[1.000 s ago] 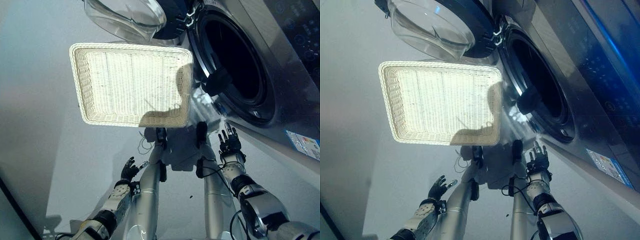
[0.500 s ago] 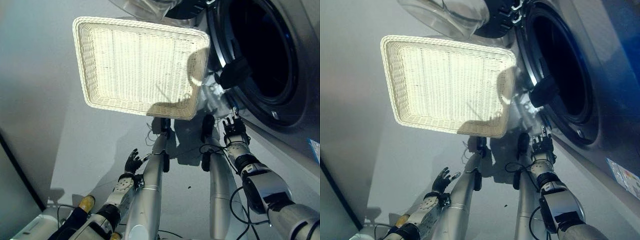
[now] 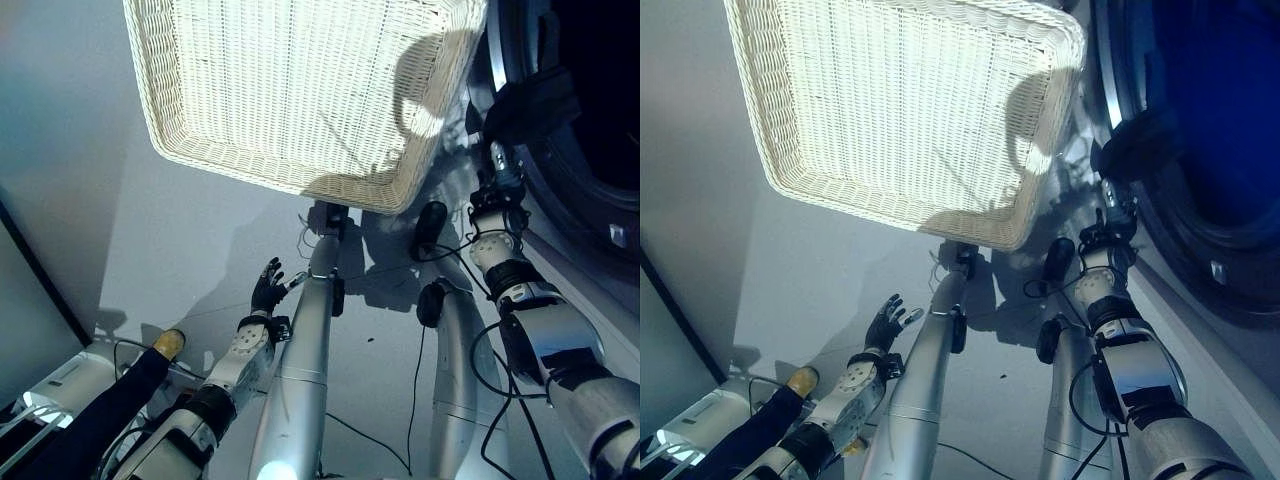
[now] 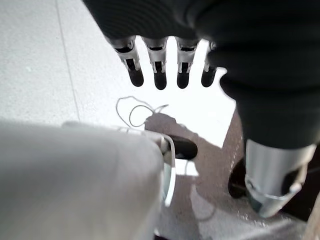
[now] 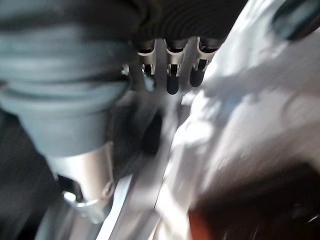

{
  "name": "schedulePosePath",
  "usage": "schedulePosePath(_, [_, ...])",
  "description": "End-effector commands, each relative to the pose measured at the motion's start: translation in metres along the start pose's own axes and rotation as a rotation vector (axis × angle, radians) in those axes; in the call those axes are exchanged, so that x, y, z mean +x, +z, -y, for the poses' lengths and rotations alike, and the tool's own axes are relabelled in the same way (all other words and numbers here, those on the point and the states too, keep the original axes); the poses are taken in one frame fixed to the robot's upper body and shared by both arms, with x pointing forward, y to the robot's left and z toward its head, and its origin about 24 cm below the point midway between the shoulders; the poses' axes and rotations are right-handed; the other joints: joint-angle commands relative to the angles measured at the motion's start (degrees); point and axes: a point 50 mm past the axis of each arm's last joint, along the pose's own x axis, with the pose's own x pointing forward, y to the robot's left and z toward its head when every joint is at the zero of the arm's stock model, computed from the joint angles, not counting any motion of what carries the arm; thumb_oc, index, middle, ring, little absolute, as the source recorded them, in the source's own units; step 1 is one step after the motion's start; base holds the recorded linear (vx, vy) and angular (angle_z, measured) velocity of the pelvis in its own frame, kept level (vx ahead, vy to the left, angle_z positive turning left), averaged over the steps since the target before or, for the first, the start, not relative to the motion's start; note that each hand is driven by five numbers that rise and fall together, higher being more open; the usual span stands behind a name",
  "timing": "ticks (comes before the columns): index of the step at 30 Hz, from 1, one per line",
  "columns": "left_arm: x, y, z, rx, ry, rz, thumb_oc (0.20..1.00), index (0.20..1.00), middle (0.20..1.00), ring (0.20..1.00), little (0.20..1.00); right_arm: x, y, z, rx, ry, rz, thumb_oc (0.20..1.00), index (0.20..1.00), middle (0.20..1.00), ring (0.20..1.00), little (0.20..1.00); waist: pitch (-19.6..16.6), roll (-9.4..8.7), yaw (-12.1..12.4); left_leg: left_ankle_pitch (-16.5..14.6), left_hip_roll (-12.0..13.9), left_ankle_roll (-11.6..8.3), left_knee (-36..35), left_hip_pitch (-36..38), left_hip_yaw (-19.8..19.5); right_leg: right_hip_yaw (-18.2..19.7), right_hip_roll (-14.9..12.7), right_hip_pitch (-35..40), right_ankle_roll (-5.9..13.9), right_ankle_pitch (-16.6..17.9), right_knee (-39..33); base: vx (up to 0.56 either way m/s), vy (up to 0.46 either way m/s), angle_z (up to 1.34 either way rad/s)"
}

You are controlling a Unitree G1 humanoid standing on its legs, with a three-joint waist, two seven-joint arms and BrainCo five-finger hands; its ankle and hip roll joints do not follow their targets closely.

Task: Put the clothes into the washing machine.

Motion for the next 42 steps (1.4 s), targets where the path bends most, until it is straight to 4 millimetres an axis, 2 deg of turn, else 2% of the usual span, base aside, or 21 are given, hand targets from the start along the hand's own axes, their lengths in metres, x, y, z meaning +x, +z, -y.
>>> schedulePosePath(1, [-0.023, -0.037, -0.004, 0.014, -0.004, -0.092, 1.000, 1.000, 1.000, 1.000, 1.000, 0.003, 0.042, -0.026, 0.038, 0.198, 0.201, 1.000, 1.000, 1.000, 1.000, 1.000, -0.96, 6.18, -1.35, 1.78, -1.72, 2.55, -3.41, 2.12, 1.83, 1.55, 1.37, 1.62, 6.10, -0.68, 2.13, -0.02, 0.035, 0.00])
schedulePosePath(3, [-0.025, -0.038, -0.004, 0.012, -0.004, -0.088, 1.000, 1.000, 1.000, 1.000, 1.000, 0.001, 0.046, -0.032, 0.077, 0.252, 0.221, 1.000, 1.000, 1.000, 1.000, 1.000, -0.96, 6.14, -1.55, 1.76, -1.76, 2.50, -3.71, 2.64, 1.81, 1.71, 1.58, 2.06, 6.06, -0.67, 1.61, -0.02, 0.030, 0.00])
schedulePosePath(4, [-0.027, -0.040, -0.005, 0.010, -0.008, -0.085, 1.000, 1.000, 1.000, 1.000, 1.000, -0.003, 0.050, -0.047, 0.092, 0.339, 0.250, 1.000, 1.000, 1.000, 1.000, 1.000, -0.96, 6.16, -1.79, 1.96, -1.95, 2.53, -4.59, 3.93, 1.88, 1.92, 2.12, 3.13, 5.96, -0.48, 0.47, -0.05, 0.075, 0.00])
schedulePosePath(8, [-0.029, -0.041, -0.008, -0.004, 0.001, -0.087, 1.000, 1.000, 1.000, 1.000, 1.000, -0.014, 0.062, -0.075, 0.077, 0.460, 0.319, 1.000, 1.000, 1.000, 1.000, 1.000, -0.96, 6.14, -2.34, 2.56, -1.76, 2.17, -6.08, 5.84, 2.15, 2.28, 2.86, 4.60, 5.84, -0.02, -1.09, -0.03, 0.071, -0.05])
schedulePosePath(17, [-0.037, -0.050, -0.021, -0.013, 0.029, -0.105, 1.000, 1.000, 1.000, 1.000, 1.000, -0.037, 0.092, -0.099, 0.144, 0.572, 0.463, 1.000, 1.000, 1.000, 1.000, 1.000, -0.96, 4.91, -3.77, 2.87, -1.58, 2.42, -8.13, 10.33, 3.37, 2.33, 4.30, 9.03, 5.36, 0.97, -4.69, -0.03, 0.024, -0.08])
schedulePosePath(19, [-0.040, -0.055, -0.025, -0.008, 0.039, -0.120, 1.000, 1.000, 1.000, 1.000, 1.000, -0.044, 0.112, -0.104, 0.196, 0.562, 0.539, 1.000, 1.000, 1.000, 1.000, 1.000, -0.96, 4.28, -4.53, 2.54, -1.33, 2.33, -8.36, 11.94, 4.27, 2.06, 4.36, 10.56, 5.33, 1.28, -5.67, -0.03, 0.000, -0.08])
schedulePosePath(22, [-0.043, -0.059, -0.033, 0.001, 0.053, -0.136, 1.000, 1.000, 1.000, 1.000, 1.000, -0.048, 0.135, -0.094, 0.381, 0.514, 0.595, 1.000, 1.000, 1.000, 1.000, 1.000, -0.96, 3.28, -5.40, 1.88, -1.15, 2.34, -8.25, 13.60, 4.88, 1.89, 4.35, 12.31, 5.38, 1.54, -6.60, -0.01, -0.012, -0.06])
schedulePosePath(24, [-0.044, -0.062, -0.038, 0.008, 0.066, -0.149, 1.000, 1.000, 1.000, 1.000, 1.000, -0.044, 0.150, -0.064, 0.706, 0.381, 0.629, 1.000, 1.000, 1.000, 1.000, 1.000, -0.96, 2.41, -6.19, 1.11, -1.36, 2.45, -7.88, 14.67, 4.90, 1.81, 4.41, 13.52, 5.52, 1.68, -6.91, 0.00, -0.020, -0.01])
schedulePosePath(25, [-0.045, -0.063, -0.041, 0.014, 0.073, -0.155, 1.000, 1.000, 1.000, 1.000, 1.000, -0.042, 0.159, -0.049, 0.799, 0.320, 0.684, 1.000, 1.000, 1.000, 1.000, 1.000, -0.96, 1.92, -6.60, 0.69, -1.63, 2.69, -7.74, 15.36, 4.83, 1.80, 4.50, 14.31, 5.60, 1.85, -7.22, 0.00, -0.035, 0.00])
schedulePosePath(26, [-0.045, -0.063, -0.042, 0.017, 0.072, -0.156, 1.000, 1.000, 1.000, 1.000, 1.000, -0.042, 0.159, -0.048, 0.802, 0.319, 0.685, 1.000, 1.000, 1.000, 1.000, 1.000, -0.96, 1.87, -6.48, 0.65, -1.63, 2.71, -7.76, 15.50, 4.83, 1.80, 4.51, 14.48, 5.61, 1.84, -7.31, -0.01, -0.035, 0.01])
schedulePosePath(27, [-0.044, -0.062, -0.043, 0.026, 0.078, -0.166, 1.000, 1.000, 1.000, 1.000, 1.000, -0.045, 0.176, -0.036, 0.889, 0.217, 0.785, 1.000, 1.000, 1.000, 1.000, 1.000, -0.96, 1.19, -6.99, 0.24, -1.94, 2.85, -7.56, 16.44, 4.83, 1.58, 4.43, 15.59, 5.71, 2.33, -8.07, 0.00, 0.000, 0.00])
schedulePosePath(29, [-0.043, -0.061, -0.044, 0.030, 0.080, -0.173, 1.000, 1.000, 1.000, 1.000, 1.000, -0.047, 0.184, -0.031, 0.976, 0.129, 0.805, 1.000, 1.000, 1.000, 1.000, 1.000, -0.96, 0.93, -7.08, 0.04, -2.07, 2.84, -7.35, 16.80, 4.91, 1.34, 4.32, 16.02, 5.76, 2.76, -8.58, 0.00, 0.000, 0.00])
schedulePosePath(30, [-0.041, -0.058, -0.045, 0.034, 0.082, -0.173, 1.000, 1.000, 1.000, 1.000, 1.000, -0.041, 0.187, -0.019, 1.036, -0.015, 0.804, 1.000, 1.000, 1.000, 1.000, 1.000, -0.96, 0.80, -7.28, 0.28, -2.27, 2.97, -6.93, 16.57, 4.84, 1.35, 4.28, 15.90, 5.73, 3.78, -8.95, 0.00, 0.000, 0.00])
schedulePosePath(32, [-0.041, -0.058, -0.045, 0.034, 0.082, -0.173, 1.000, 1.000, 1.000, 1.000, 1.000, -0.041, 0.187, -0.019, 1.036, -0.015, 0.804, 1.000, 1.000, 1.000, 1.000, 1.000, -0.96, 0.80, -7.28, 0.28, -2.27, 2.97, -6.93, 16.57, 4.84, 1.35, 4.28, 15.90, 5.73, 3.78, -8.95, 0.01, -0.001, 0.02])
schedulePosePath(33, [-0.038, -0.056, -0.046, 0.033, 0.083, -0.180, 1.000, 1.000, 1.000, 1.000, 1.000, -0.027, 0.178, -0.003, 0.965, -0.304, 0.626, 1.000, 1.000, 1.000, 1.000, 1.000, -0.96, 0.53, -7.53, -0.52, -2.63, 3.10, -6.23, 17.34, 4.72, 1.37, 4.08, 16.79, 5.83, 3.84, -9.24, 0.00, 0.008, 0.08])
schedulePosePath(34, [-0.037, -0.055, -0.046, 0.033, 0.085, -0.176, 1.000, 1.000, 1.000, 1.000, 1.000, -0.018, 0.164, 0.008, 0.947, -0.431, 0.510, 1.000, 1.000, 1.000, 1.000, 1.000, -0.96, 0.46, -7.56, 0.13, -2.83, 3.39, -6.67, 17.50, 4.90, 1.27, 4.07, 16.96, 5.72, 4.71, -10.02, 0.00, 0.005, 0.10])
schedulePosePath(36, [-0.036, -0.053, -0.045, 0.035, 0.085, -0.170, 1.000, 1.000, 1.000, 1.000, 1.000, -0.008, 0.150, 0.022, 0.921, -0.515, 0.402, 1.000, 1.000, 1.000, 1.000, 1.000, -0.96, 0.40, -7.39, 0.41, -2.99, 3.67, -7.36, 17.89, 4.79, 1.11, 3.89, 17.50, 5.77, 5.29, -11.09, 0.01, -0.012, -0.02])
schedulePosePath(37, [-0.036, -0.053, -0.048, 0.045, 0.088, -0.170, 1.000, 1.000, 1.000, 1.000, 1.000, -0.001, 0.128, 0.041, 0.867, -0.574, 0.276, 1.000, 1.000, 1.000, 1.000, 1.000, -0.96, 0.21, -7.11, 0.19, -3.33, 3.90, -8.18, 19.12, 4.55, 0.90, 3.78, 18.82, 5.84, 5.21, -11.83, 0.02, -0.029, -0.04])
schedulePosePath(40, [-0.034, -0.047, -0.046, 0.045, 0.090, -0.161, 1.000, 1.000, 1.000, 1.000, 1.000, 0.002, 0.099, 0.037, 0.713, -0.481, 0.098, 1.000, 1.000, 1.000, 1.000, 1.000, -0.96, 0.33, -6.86, 1.37, -3.65, 4.15, -9.52, 19.73, 4.52, 0.69, 3.73, 19.64, 5.63, 6.13, -13.11, 0.00, 0.000, 0.00])
schedulePosePath(41, [-0.034, -0.047, -0.046, 0.045, 0.090, -0.161, 1.000, 1.000, 1.000, 1.000, 1.000, 0.002, 0.099, 0.037, 0.713, -0.481, 0.098, 1.000, 1.000, 1.000, 1.000, 1.000, -0.96, 0.33, -6.86, 1.37, -3.65, 4.15, -9.52, 19.73, 4.52, 0.69, 3.73, 19.64, 5.63, 6.13, -13.11, 0.02, 0.035, -0.02])
schedulePosePath(42, [-0.035, -0.049, -0.045, 0.043, 0.089, -0.166, 1.000, 1.000, 1.000, 1.000, 1.000, 0.002, 0.089, 0.036, 0.646, -0.436, 0.050, 1.000, 1.000, 1.000, 1.000, 1.000, -0.96, 0.39, -6.89, 0.94, -3.75, 4.16, -9.61, 20.39, 4.41, 0.88, 3.70, 20.24, 5.69, 5.46, -12.87, 0.00, 0.050, -0.05])
